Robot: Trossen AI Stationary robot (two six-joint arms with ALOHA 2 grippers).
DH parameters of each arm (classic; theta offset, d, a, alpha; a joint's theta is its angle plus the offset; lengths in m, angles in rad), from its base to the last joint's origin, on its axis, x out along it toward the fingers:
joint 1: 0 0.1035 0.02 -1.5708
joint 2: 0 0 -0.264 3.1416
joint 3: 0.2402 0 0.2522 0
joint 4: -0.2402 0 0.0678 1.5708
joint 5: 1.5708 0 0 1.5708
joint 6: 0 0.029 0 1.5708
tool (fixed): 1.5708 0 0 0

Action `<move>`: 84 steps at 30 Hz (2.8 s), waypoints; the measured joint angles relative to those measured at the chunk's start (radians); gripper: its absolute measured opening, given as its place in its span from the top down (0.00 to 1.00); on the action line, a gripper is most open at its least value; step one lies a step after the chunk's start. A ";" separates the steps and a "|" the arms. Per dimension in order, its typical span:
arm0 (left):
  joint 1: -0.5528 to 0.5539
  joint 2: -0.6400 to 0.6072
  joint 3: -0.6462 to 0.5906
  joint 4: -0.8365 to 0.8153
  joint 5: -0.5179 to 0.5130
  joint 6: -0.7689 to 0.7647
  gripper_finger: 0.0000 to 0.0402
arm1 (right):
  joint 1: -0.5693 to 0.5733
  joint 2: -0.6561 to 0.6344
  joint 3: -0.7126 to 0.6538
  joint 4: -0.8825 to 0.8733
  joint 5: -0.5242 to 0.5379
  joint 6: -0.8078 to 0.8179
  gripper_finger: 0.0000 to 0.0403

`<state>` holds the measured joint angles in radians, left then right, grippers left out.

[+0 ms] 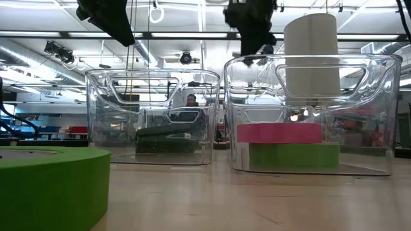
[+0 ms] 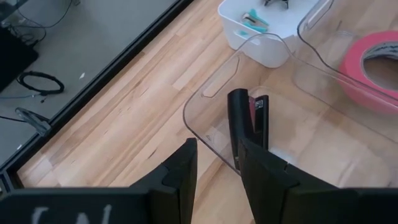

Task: Pick and place Stapler, Stapler remover, tape
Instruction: Put the purple staple remover into the white bin, then put the pink stapler into the left transparent bin

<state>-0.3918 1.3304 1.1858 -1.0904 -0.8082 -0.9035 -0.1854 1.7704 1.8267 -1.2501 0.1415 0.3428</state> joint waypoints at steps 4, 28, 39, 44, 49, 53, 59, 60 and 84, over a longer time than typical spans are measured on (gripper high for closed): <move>-0.006 0.000 0.000 -0.001 -0.003 0.000 0.70 | -0.042 0.002 -0.112 0.028 -0.027 -0.003 0.94; -0.004 0.000 0.000 -0.007 -0.049 0.036 0.70 | -0.142 -0.005 -0.304 0.115 -0.002 -0.015 0.62; -0.004 0.000 0.000 -0.007 -0.053 0.035 0.70 | -0.142 -0.018 -0.304 0.101 -0.020 -0.011 0.63; -0.004 0.000 0.000 -0.007 -0.052 0.035 0.70 | -0.142 -0.081 -0.304 0.007 -0.127 0.029 0.67; -0.004 0.000 0.000 -0.008 -0.052 0.034 0.70 | -0.099 -0.188 -0.304 -0.116 -0.193 0.193 0.72; -0.004 0.000 0.000 -0.008 -0.052 0.032 0.70 | -0.001 -0.273 -0.303 -0.199 -0.258 0.342 0.75; -0.004 0.000 0.000 -0.008 -0.052 0.025 0.70 | 0.247 -0.364 -0.303 -0.305 -0.273 0.592 0.75; -0.004 0.000 0.000 -0.008 -0.052 0.024 0.70 | 0.298 -0.373 -0.303 -0.310 -0.274 0.644 0.75; -0.005 0.000 0.000 -0.007 0.001 -0.028 0.70 | 0.969 -0.238 -0.305 -0.275 -0.263 1.450 0.58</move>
<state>-0.3965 1.3304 1.1858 -1.0977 -0.8070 -0.9317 0.7834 1.5320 1.5219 -1.5256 -0.1215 1.7931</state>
